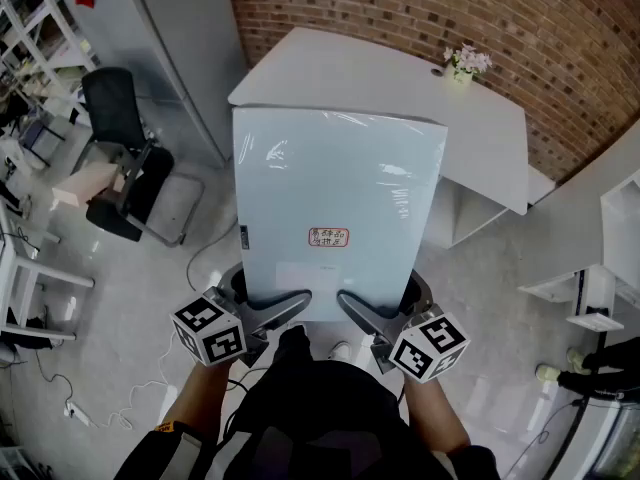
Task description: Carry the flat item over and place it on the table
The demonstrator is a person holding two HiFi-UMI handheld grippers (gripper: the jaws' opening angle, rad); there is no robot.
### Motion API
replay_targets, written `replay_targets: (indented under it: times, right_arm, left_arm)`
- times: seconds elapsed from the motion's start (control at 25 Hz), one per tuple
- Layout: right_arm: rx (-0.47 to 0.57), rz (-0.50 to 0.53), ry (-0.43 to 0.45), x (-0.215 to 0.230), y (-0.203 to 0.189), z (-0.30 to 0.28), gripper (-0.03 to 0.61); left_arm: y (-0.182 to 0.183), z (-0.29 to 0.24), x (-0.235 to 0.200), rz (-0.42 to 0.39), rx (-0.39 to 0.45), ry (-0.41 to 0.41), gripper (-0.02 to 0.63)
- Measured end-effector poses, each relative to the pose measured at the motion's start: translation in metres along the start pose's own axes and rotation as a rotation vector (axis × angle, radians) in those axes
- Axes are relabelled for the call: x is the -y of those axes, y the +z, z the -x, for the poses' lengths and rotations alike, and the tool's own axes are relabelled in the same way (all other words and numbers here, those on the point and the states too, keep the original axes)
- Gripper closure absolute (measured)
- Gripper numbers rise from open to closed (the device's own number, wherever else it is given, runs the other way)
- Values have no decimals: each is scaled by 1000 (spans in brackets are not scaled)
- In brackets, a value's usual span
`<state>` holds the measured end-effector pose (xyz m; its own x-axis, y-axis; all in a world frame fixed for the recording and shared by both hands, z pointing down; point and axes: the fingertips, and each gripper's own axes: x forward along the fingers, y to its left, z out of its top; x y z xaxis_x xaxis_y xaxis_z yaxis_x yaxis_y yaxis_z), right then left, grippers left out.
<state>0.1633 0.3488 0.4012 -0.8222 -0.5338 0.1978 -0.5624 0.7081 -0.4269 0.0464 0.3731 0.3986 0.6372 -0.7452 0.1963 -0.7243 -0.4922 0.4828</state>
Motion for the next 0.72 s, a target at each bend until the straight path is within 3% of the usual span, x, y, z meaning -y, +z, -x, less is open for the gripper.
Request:
replay_targets:
  times: [0.72]
  right_arm:
    - [25,-30,-26,21,20,-49,72]
  left_arm:
    - [30,-24,-47,-4,-8,-17,140]
